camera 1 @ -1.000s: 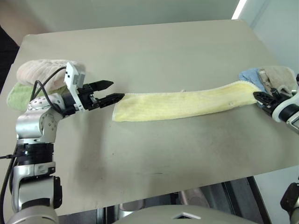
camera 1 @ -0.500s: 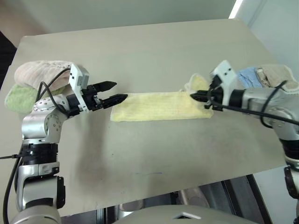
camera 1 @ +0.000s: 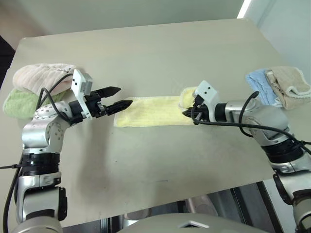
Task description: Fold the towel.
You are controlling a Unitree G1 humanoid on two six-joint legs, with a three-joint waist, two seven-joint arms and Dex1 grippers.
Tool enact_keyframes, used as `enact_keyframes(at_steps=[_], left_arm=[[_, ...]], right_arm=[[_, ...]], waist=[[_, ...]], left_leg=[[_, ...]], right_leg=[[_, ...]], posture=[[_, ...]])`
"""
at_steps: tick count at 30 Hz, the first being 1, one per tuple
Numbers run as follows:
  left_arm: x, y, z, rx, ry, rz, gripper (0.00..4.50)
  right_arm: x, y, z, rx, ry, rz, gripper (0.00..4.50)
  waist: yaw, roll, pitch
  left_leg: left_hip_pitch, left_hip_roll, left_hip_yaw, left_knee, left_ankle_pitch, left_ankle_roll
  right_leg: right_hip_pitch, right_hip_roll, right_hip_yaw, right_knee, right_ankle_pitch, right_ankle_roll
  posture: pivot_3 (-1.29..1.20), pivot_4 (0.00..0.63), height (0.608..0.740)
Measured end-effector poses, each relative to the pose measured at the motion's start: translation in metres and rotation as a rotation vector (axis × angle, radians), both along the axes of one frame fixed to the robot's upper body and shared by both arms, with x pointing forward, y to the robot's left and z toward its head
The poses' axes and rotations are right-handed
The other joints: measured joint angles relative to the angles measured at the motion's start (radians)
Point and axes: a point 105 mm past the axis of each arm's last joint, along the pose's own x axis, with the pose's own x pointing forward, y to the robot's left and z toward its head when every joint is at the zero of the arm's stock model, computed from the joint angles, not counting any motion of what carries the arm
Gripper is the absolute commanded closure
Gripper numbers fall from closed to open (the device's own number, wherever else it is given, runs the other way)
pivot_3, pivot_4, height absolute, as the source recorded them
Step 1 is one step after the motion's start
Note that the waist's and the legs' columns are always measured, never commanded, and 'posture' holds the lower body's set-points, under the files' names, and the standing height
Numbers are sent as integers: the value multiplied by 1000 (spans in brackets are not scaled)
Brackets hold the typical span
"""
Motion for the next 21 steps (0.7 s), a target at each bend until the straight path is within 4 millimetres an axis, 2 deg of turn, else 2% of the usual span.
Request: enact_keyframes(at_steps=[3, 6, 15, 17, 21], left_arm=[[1, 0, 0, 1, 0, 8, 0], [1, 0, 0, 0, 0, 9, 0], [1, -1, -1, -6, 0, 6, 0], [1, -2, -1, -9, 1, 5, 0], [0, -4, 0, -7, -4, 0, 0]], right_arm=[[1, 6, 0, 10, -7, 3, 4477], [3, 10, 1, 18, -15, -2, 3816], [3, -1, 8, 45, -32, -37, 707], [1, -6, 16, 89, -62, -46, 40], [0, -15, 44, 186, -163, -56, 40]], waist=[[-1, 0, 0], [-1, 0, 0], [1, 0, 0], [1, 0, 0], [0, 0, 0]], left_leg=[[0, 0, 0, 0, 0, 0], [0, 0, 0, 0, 0, 0], [0, 0, 0, 0, 0, 0], [0, 0, 1, 0, 1, -1], [0, 0, 1, 0, 3, -2]], right_leg=[[0, 0, 0, 0, 0, -1], [0, 0, 0, 1, 1, -1], [0, 0, 0, 0, 1, -1], [0, 0, 0, 0, 1, -1], [0, 0, 0, 0, 1, -1]], posture=[[0, 150, 740], [0, 150, 740], [0, 150, 740], [0, 150, 740], [0, 150, 740]])
